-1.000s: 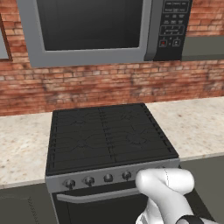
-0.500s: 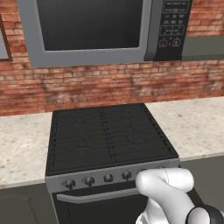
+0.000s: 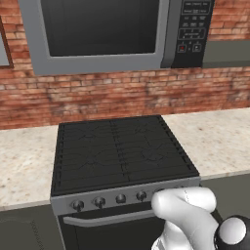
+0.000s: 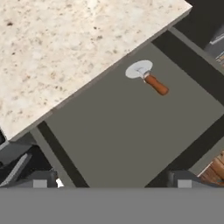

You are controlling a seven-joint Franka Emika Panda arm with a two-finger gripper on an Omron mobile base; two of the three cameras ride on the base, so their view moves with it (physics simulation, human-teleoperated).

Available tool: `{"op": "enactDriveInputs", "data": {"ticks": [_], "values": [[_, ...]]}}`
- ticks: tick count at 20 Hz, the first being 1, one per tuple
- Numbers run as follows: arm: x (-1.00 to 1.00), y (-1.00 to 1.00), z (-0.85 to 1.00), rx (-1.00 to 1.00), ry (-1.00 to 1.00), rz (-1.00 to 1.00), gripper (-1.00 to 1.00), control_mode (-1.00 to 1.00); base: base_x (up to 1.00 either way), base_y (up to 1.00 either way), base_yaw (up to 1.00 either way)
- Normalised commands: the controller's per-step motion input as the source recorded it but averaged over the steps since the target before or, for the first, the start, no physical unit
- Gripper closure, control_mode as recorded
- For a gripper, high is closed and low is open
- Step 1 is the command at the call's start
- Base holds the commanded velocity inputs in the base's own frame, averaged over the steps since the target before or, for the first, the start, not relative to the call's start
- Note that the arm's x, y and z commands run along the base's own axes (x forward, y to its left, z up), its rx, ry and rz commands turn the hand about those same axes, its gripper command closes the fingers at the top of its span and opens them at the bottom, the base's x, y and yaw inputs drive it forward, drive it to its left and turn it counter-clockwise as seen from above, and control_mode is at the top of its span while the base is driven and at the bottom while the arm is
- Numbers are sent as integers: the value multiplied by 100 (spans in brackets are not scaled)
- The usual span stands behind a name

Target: Take the pizza cutter from the drawer on the right and place it on the dining counter for cutting.

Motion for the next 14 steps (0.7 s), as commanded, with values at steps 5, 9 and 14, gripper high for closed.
{"op": "enactDriveInputs", "data": {"ticks": [5, 9, 14], "values": [[29, -53, -41, -15, 15, 29, -100, -100, 0, 0, 0], [30, -56, -42, -5, 14, 34, -100, -100, 0, 0, 0], [11, -58, -29, 0, 22, 29, -100, -100, 0, 0, 0]]}}
